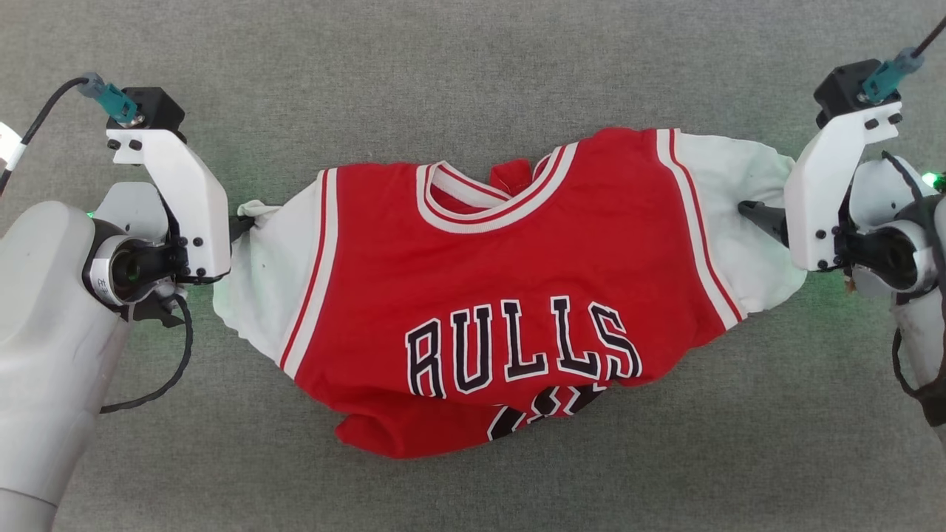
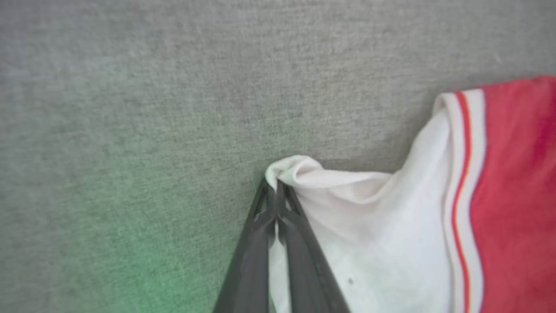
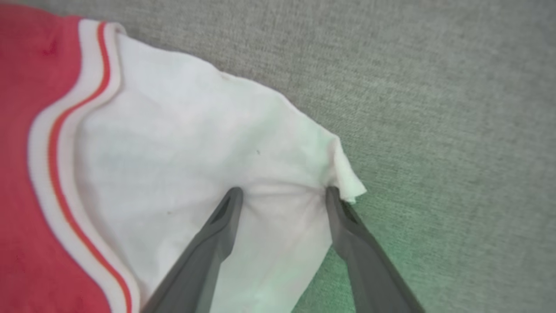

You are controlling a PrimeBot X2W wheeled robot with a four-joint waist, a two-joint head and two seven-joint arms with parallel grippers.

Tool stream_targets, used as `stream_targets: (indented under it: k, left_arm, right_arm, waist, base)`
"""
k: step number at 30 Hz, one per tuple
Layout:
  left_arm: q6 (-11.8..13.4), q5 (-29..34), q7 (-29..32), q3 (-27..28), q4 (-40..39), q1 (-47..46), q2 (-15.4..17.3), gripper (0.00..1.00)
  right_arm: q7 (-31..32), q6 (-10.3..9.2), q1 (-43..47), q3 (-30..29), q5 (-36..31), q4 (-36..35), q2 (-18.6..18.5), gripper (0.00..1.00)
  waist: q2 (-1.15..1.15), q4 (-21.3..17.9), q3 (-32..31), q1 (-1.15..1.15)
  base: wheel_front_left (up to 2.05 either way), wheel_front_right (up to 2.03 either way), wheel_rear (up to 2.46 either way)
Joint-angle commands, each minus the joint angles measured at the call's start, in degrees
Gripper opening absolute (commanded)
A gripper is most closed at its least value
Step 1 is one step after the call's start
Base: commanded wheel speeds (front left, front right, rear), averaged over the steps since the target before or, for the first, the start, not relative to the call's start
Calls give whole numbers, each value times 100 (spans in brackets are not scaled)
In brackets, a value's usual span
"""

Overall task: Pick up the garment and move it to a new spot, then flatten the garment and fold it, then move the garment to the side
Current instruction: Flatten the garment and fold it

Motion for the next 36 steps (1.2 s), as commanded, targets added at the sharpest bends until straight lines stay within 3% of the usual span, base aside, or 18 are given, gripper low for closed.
stream_targets:
  k: [1, 7, 13, 27, 36]
  left_arm:
    - [-5, -52, -20, -182, 183, 252, -356, 0]
    - [48, -60, -295, 37, 99, -44, -224, 0]
    - [-51, 27, -508, 177, -298, -260, 70, 0]
    - [86, 213, -353, 341, -1611, -755, 573, 0]
    - [273, 268, -195, 483, -1958, -1220, 712, 0]
  right_arm:
    - [276, 33, 575, 241, 213, 454, 343, 0]
    - [-331, 31, 96, -191, 577, 54, 274, 0]
    - [-708, 11, -12, -339, 942, -484, 25, 0]
    - [-792, 11, -332, -469, 1368, -1829, -343, 0]
    - [-721, 11, -874, -590, 1501, -2228, -317, 0]
  waist:
    - [-1, 15, -13, 0]
    - [-1, 3, -234, 0]
    - [-1, -48, -697, 0]
    - [-1, -93, -1803, 0]
    - [-1, -125, -2284, 0]
  base:
    - [0, 0, 0]
    - [0, 0, 0]
    - [0, 0, 0]
    - [0, 0, 0]
    - [0, 0, 0]
